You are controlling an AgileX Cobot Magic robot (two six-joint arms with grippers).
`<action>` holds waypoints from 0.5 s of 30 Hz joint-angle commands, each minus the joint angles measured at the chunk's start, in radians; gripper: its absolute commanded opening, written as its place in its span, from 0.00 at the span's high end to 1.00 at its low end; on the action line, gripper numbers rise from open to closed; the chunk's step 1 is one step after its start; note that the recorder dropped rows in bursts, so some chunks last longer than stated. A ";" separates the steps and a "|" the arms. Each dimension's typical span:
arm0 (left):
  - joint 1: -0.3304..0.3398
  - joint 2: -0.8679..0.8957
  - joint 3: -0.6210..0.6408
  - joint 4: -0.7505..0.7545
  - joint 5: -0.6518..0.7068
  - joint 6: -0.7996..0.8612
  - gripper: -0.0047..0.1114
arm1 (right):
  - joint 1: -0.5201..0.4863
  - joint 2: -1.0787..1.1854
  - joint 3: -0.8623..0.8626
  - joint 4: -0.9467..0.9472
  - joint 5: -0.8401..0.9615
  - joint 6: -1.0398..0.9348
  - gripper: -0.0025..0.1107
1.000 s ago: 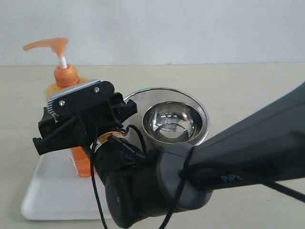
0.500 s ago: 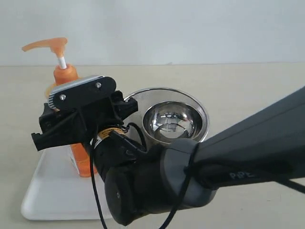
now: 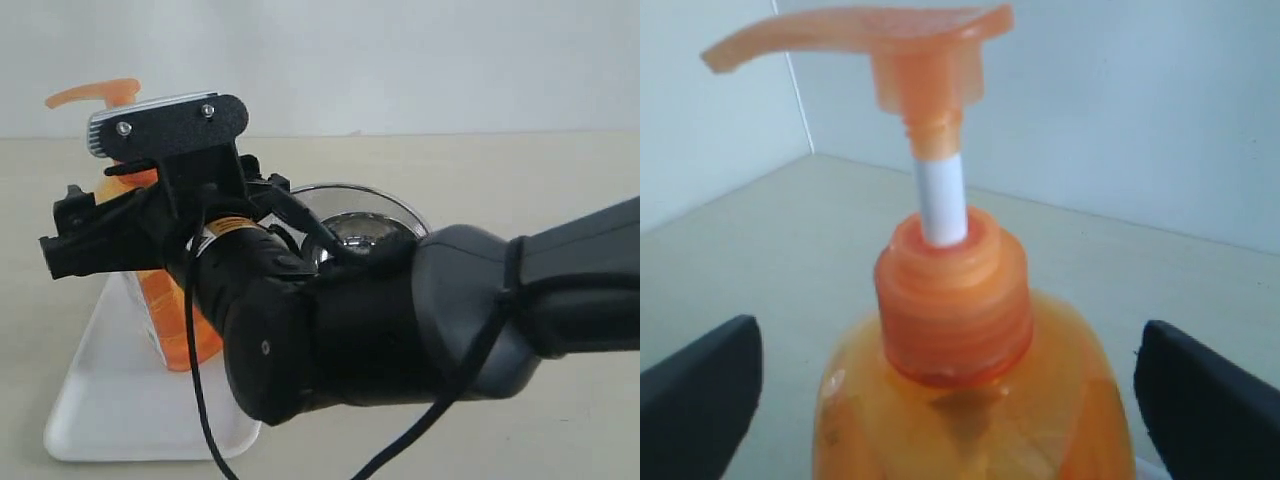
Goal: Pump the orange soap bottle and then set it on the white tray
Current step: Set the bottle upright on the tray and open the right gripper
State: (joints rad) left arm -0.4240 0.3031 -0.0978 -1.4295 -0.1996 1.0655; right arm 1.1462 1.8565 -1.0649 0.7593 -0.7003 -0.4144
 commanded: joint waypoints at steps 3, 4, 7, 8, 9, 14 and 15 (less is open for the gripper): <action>0.002 -0.005 0.003 -0.002 0.011 0.001 0.92 | 0.002 -0.034 -0.004 0.148 0.052 -0.122 0.05; 0.002 -0.005 0.003 -0.002 0.011 0.001 0.92 | 0.002 -0.034 -0.004 0.150 0.067 -0.122 0.05; 0.002 -0.005 0.003 -0.002 0.011 0.001 0.92 | 0.002 -0.043 -0.004 0.150 0.115 -0.122 0.05; 0.002 -0.005 0.003 -0.002 0.011 0.001 0.92 | 0.002 -0.053 -0.004 0.150 0.135 -0.122 0.05; 0.002 -0.005 0.003 -0.002 0.011 0.001 0.92 | 0.002 -0.061 -0.004 0.150 0.156 -0.127 0.05; 0.002 -0.005 0.003 -0.002 0.011 0.001 0.92 | 0.002 -0.126 -0.004 0.168 0.257 -0.177 0.05; 0.002 -0.005 0.003 -0.002 0.011 0.001 0.92 | 0.002 -0.141 -0.004 0.178 0.281 -0.191 0.05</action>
State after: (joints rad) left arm -0.4240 0.3031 -0.0978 -1.4314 -0.1974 1.0655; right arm 1.1462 1.7609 -1.0649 0.9223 -0.4714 -0.5697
